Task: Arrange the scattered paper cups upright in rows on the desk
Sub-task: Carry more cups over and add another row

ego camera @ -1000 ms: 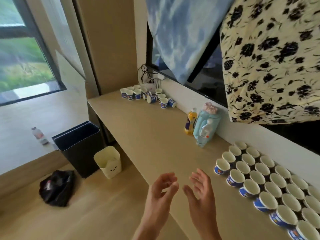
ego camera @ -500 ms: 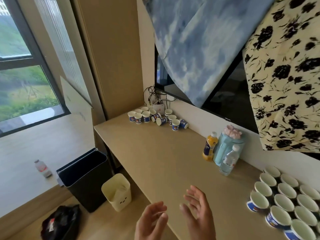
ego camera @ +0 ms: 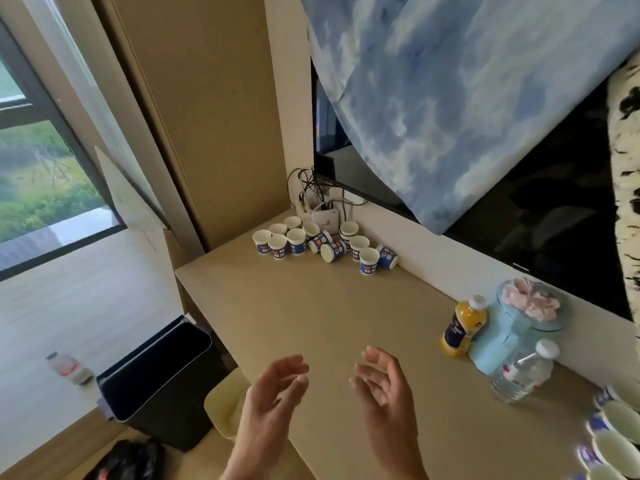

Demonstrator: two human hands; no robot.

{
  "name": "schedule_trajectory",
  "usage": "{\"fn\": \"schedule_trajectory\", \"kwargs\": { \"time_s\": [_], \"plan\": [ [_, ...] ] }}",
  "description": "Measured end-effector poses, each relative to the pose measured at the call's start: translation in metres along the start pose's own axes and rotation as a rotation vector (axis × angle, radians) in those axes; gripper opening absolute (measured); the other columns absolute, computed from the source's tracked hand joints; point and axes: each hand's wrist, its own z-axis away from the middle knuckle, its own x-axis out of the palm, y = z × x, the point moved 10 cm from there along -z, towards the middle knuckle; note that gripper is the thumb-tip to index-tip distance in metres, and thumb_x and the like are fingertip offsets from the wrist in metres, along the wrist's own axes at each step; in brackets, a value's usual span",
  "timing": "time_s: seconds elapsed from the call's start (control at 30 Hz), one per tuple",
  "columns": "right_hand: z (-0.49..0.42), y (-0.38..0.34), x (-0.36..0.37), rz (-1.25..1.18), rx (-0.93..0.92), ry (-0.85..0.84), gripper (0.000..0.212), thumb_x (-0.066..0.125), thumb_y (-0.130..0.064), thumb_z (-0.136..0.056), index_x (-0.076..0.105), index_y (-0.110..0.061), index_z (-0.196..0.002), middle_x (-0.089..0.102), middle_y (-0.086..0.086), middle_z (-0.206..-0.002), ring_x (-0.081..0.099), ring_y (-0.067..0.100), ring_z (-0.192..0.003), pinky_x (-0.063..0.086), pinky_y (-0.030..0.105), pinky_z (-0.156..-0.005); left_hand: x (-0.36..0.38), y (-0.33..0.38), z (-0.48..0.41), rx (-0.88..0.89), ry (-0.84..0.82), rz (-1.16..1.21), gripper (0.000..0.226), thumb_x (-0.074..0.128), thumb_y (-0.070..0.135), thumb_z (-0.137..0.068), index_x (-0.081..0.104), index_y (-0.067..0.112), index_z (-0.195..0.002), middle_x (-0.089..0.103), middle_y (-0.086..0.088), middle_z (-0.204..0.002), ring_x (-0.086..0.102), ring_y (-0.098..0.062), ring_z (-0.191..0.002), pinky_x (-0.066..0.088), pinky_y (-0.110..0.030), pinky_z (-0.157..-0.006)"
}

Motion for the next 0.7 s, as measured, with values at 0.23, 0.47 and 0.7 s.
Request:
{"fn": "schedule_trajectory", "kwargs": {
  "time_s": [0.23, 0.47, 0.7],
  "plan": [
    [-0.065, 0.033, 0.003, 0.023, 0.12, 0.133, 0.036, 0.074, -0.013, -0.091, 0.06, -0.023, -0.122, 0.067, -0.008, -0.122, 0.067, 0.002, -0.105, 0.049, 0.028, -0.095, 0.033, -0.029, -0.107, -0.115, -0.149, 0.065, 0.061, 0.069, 0.056, -0.063, 0.07, 0.018, -0.111, 0.077, 0.004, -0.105, 0.07, -0.015, -0.099, 0.056, -0.025, -0.076],
    [-0.17, 0.057, 0.03, 0.222, 0.228, 0.249, 0.037, 0.072, -0.011, -0.092, 0.058, -0.024, -0.123, 0.064, -0.008, -0.127, 0.067, -0.001, -0.1, 0.052, 0.024, -0.088, 0.058, -0.04, -0.224, -0.196, -0.351, 0.068, 0.03, 0.067, 0.034, -0.08, 0.071, 0.019, -0.105, 0.075, 0.005, -0.103, 0.067, -0.014, -0.094, 0.053, -0.025, -0.079],
    [-0.324, 0.091, 0.046, 0.536, 0.329, 0.196, 0.062, 0.076, -0.018, -0.085, 0.049, -0.026, -0.14, 0.053, 0.004, -0.128, 0.066, 0.013, -0.096, 0.051, 0.028, -0.081, 0.07, -0.044, -0.32, -0.243, -0.44, 0.083, 0.019, 0.065, 0.033, -0.083, 0.072, 0.028, -0.099, 0.074, 0.006, -0.105, 0.066, -0.009, -0.092, 0.051, -0.029, -0.085]
  ]
}}
